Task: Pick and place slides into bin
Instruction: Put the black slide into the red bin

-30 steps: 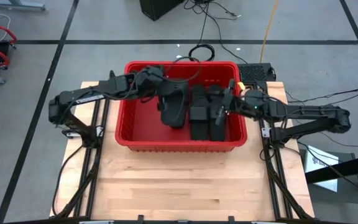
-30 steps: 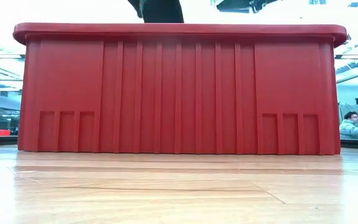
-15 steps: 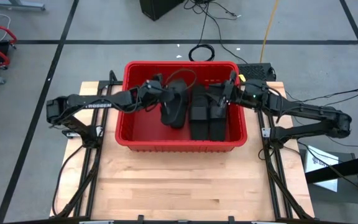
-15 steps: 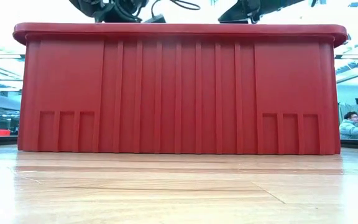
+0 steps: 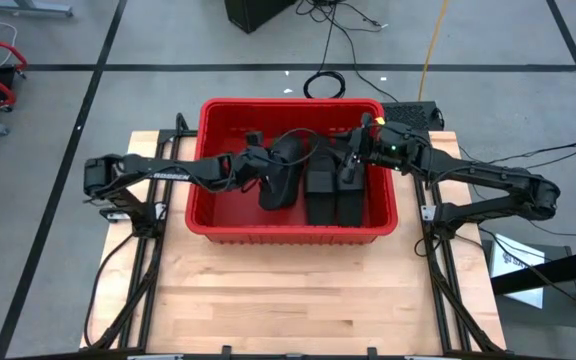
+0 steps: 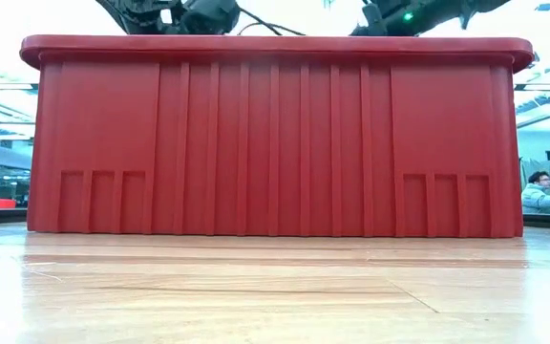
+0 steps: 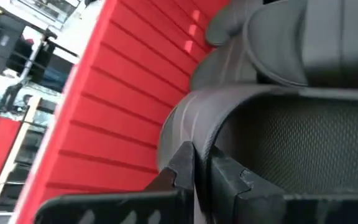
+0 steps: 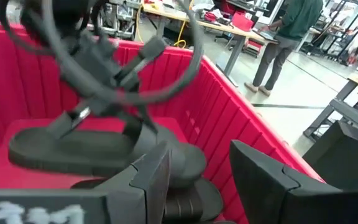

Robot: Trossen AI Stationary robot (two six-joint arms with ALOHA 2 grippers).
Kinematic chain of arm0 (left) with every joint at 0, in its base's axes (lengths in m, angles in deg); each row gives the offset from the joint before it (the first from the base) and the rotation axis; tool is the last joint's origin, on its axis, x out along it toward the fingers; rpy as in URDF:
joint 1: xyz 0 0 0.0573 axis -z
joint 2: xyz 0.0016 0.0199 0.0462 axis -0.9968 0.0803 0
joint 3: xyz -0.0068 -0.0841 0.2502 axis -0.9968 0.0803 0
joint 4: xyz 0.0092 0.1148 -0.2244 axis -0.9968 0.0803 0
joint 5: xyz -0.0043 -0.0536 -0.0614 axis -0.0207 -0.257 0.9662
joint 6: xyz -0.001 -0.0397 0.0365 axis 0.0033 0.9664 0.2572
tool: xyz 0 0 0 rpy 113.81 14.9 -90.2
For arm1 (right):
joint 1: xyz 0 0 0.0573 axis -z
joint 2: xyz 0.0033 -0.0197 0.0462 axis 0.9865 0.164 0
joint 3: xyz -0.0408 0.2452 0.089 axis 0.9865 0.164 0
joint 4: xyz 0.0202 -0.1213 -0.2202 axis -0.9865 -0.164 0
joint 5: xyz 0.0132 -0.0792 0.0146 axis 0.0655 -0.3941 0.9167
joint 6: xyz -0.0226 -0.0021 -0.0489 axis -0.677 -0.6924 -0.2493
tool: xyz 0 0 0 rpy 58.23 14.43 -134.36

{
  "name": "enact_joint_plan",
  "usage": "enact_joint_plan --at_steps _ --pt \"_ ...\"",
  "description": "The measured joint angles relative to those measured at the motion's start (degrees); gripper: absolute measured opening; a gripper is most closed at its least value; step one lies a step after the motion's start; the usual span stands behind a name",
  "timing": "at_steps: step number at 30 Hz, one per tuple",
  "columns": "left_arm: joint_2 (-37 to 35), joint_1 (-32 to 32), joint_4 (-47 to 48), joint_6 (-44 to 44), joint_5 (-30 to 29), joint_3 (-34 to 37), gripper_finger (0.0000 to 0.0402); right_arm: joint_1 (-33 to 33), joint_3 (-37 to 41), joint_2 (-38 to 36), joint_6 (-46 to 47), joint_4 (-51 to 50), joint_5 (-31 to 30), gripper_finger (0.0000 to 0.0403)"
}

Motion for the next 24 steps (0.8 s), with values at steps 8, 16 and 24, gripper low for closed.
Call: enact_joint_plan --at_steps 8,16,24 --pt "6.6 3.4 -4.4 1.0 -4.0 -0.1 0.0019 0.0 0.0 0.2 0.8 0.0 0.0 0.0155" --pt "9.3 6.6 -5.9 3.0 -11.5 -0.1 0.0019 -0.1 0.0 0.2 1.0 0.0 0.1 0.0155" --pt "9.3 7.6 -5.6 5.5 -10.1 -0.1 0.0019 -0.1 0.0 0.2 1.2 0.1 3.5 0.0155"
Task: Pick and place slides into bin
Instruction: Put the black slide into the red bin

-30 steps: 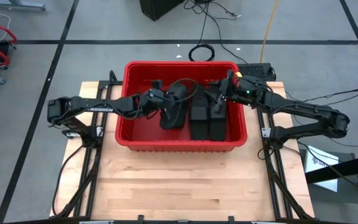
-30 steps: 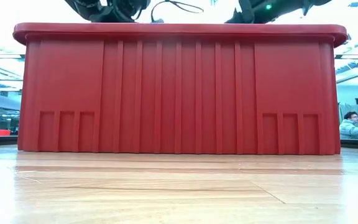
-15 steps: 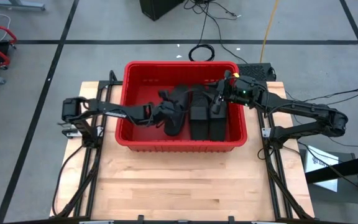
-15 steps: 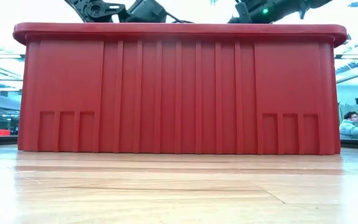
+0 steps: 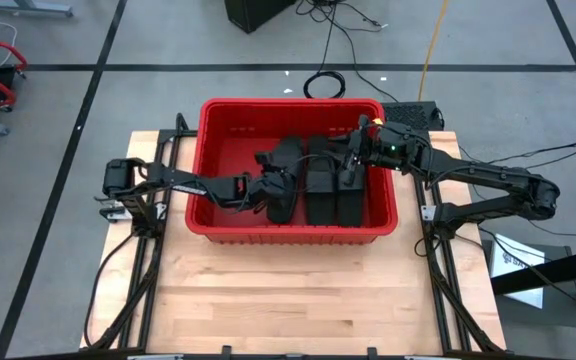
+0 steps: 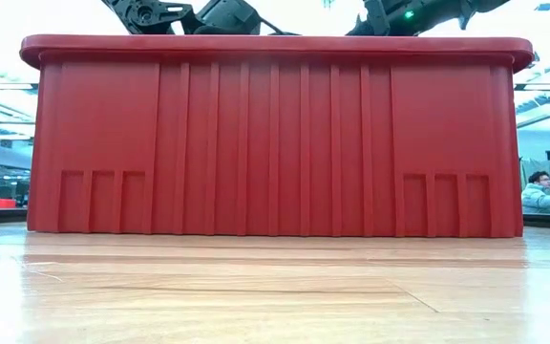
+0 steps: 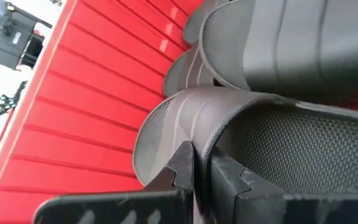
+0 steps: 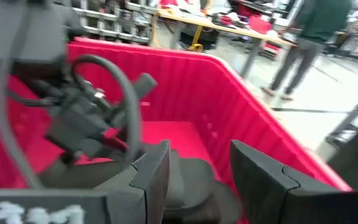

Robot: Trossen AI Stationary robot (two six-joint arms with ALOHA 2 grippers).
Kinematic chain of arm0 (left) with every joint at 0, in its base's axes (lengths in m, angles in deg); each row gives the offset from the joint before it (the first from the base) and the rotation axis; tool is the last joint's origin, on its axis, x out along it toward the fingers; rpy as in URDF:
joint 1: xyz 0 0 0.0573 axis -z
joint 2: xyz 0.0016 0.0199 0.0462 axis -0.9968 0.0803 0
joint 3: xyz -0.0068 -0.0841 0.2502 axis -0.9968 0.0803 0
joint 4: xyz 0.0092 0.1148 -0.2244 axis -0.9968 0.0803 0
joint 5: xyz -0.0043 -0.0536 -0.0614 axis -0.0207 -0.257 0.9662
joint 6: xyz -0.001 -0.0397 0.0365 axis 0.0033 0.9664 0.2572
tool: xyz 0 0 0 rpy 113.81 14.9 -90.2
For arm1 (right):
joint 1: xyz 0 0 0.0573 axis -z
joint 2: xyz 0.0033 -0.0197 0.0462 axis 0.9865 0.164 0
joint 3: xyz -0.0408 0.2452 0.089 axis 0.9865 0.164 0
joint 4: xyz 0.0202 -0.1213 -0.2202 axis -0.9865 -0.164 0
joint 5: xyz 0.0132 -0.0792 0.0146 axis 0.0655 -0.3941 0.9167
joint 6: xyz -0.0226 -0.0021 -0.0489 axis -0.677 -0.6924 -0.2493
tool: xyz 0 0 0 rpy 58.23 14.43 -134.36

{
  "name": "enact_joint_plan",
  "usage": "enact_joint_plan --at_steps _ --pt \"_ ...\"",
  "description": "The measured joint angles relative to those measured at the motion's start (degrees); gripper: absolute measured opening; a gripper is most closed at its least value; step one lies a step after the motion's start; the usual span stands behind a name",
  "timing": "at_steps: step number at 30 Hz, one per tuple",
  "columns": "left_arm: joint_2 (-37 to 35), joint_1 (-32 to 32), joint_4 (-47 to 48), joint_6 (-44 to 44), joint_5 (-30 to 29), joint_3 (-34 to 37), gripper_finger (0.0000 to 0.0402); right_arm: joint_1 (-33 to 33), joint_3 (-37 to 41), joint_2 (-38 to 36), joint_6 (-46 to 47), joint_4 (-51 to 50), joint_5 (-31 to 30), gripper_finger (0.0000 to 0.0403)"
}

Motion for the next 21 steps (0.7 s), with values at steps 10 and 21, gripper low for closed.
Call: enact_joint_plan --at_steps 10,21 --pt "0.0 0.0 0.1 0.2 3.6 0.0 0.0023 0.0 0.0 0.0 1.3 0.0 1.0 0.0155" --pt "0.0 0.1 0.3 1.0 6.1 0.0 0.0127 0.0 0.0 0.0 0.9 0.0 1.0 0.0155"
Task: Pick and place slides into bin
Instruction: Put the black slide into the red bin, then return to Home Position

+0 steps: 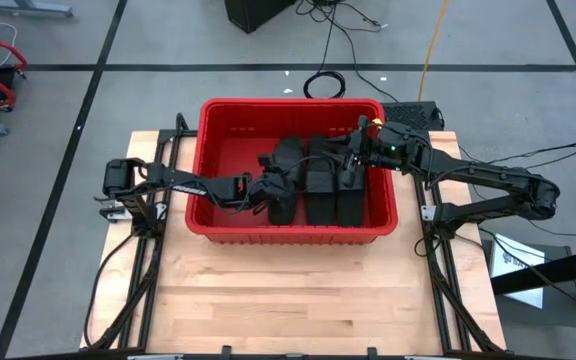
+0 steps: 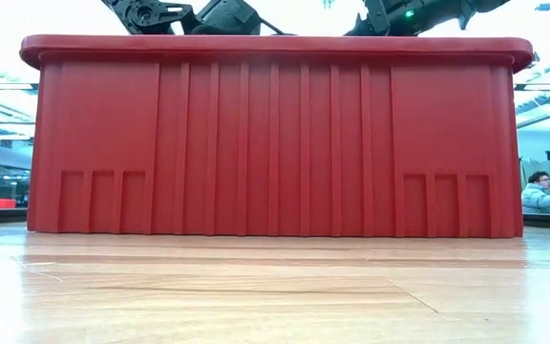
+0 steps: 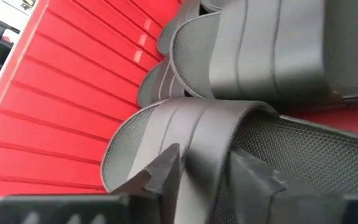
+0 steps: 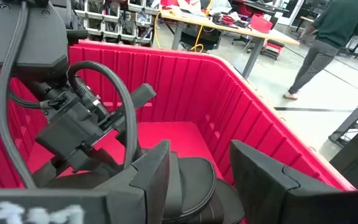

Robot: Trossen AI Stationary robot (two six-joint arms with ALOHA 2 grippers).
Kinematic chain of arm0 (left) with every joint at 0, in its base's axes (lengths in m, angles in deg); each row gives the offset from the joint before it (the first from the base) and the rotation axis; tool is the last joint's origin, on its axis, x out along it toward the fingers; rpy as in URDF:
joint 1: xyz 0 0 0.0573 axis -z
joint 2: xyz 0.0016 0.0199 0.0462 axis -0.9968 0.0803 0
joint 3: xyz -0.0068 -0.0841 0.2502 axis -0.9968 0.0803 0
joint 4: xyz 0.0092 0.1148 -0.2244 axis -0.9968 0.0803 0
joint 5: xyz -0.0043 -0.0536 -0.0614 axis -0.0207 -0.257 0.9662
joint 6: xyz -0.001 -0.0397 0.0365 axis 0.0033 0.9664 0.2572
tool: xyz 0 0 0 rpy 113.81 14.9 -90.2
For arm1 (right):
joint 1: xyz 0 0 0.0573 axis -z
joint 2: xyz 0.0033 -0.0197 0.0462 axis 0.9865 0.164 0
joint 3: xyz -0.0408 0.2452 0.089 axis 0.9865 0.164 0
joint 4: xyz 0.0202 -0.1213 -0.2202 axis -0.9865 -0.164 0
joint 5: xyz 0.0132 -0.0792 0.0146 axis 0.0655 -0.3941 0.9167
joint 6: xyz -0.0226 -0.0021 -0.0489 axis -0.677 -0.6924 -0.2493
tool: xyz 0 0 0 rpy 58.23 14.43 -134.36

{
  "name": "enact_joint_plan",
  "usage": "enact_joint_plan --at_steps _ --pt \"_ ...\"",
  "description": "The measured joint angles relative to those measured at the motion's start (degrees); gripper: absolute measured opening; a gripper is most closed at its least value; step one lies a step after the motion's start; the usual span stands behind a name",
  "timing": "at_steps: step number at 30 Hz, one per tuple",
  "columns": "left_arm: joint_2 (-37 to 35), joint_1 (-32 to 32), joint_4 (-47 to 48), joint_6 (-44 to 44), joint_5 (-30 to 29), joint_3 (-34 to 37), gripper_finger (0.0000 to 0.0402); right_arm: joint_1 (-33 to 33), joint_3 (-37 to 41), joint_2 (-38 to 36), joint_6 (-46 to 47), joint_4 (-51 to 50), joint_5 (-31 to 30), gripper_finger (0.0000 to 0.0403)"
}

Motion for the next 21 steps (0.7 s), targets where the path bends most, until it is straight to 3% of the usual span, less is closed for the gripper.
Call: enact_joint_plan --at_steps 10,21 --pt "-0.8 2.4 0.8 -0.2 0.3 0.0 0.0189 0.0 0.0 0.0 0.0 -0.5 0.0 0.0155" --pt "-5.8 4.5 4.2 1.5 -3.3 0.0 0.0196 0.0 0.0 0.0 2.1 -0.4 1.2 0.0155"
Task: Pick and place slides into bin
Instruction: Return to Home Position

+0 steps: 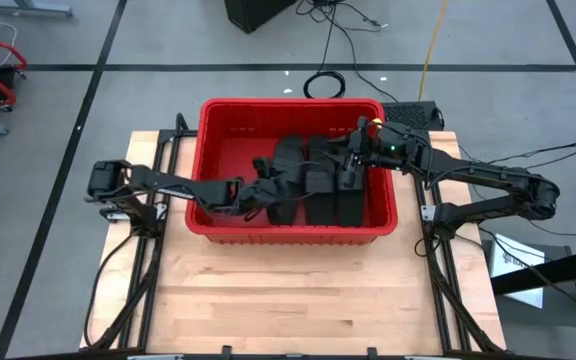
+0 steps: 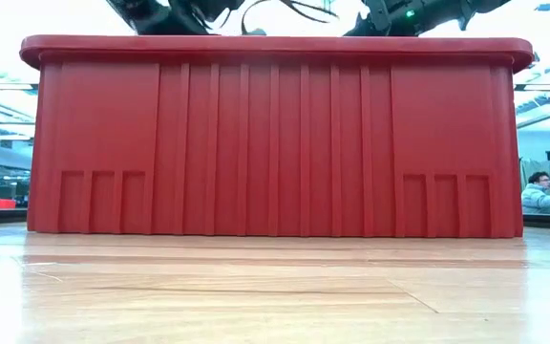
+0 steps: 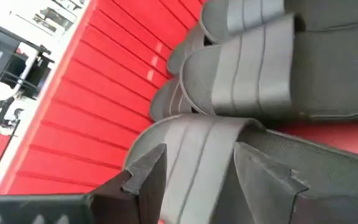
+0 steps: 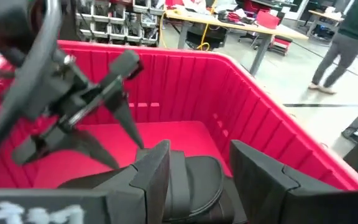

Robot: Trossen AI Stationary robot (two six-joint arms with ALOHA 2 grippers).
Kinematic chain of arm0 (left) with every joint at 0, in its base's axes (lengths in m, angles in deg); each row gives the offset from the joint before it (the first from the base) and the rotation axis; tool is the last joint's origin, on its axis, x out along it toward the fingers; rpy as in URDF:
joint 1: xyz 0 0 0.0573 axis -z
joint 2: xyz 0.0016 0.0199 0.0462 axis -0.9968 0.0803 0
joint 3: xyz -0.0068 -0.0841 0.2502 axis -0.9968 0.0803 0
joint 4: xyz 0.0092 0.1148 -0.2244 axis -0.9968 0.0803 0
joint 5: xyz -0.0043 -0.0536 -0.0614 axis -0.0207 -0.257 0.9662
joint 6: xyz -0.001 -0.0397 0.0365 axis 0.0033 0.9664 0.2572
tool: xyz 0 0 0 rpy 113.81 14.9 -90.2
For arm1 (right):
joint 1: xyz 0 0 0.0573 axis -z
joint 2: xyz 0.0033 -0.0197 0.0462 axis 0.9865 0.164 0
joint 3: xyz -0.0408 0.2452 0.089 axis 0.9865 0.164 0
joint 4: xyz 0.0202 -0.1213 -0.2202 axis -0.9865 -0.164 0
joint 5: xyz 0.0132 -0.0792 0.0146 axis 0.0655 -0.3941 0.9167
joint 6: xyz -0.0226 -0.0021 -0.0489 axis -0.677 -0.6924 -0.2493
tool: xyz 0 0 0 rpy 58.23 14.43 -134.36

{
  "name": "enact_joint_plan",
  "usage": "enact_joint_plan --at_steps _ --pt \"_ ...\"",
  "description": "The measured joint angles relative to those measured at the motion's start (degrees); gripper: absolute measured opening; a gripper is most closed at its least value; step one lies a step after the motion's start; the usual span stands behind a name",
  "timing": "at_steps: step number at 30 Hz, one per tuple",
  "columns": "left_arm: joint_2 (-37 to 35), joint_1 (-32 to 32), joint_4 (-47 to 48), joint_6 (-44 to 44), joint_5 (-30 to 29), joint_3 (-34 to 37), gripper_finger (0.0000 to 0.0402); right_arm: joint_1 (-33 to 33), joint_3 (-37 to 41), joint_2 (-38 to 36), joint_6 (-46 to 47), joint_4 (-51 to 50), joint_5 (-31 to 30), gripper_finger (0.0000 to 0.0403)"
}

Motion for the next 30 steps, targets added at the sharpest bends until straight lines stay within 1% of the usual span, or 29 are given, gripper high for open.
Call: enact_joint_plan --at_steps 7,12,18,23,30 --pt "-8.5 1.3 5.2 1.1 -1.5 0.0 0.0196 -1.5 0.0 0.0 0.9 0.9 3.2 0.0155" --pt "-14.6 2.8 6.9 1.3 -2.2 0.1 0.0196 -3.8 0.0 -0.1 1.2 0.9 3.3 0.0155" --pt "-21.9 5.3 8.5 2.0 -2.6 0.0 0.0196 -7.1 0.0 -1.4 6.3 2.7 3.3 0.0155" --pt "-27.1 7.6 8.9 5.8 -2.6 0.0 0.0196 -9.8 0.0 -2.2 9.3 7.3 3.3 0.0155" --pt "-31.4 11.5 12.3 10.2 -2.5 0.0 0.0196 -12.2 0.0 -2.6 14.8 12.3 3.3 0.0155"
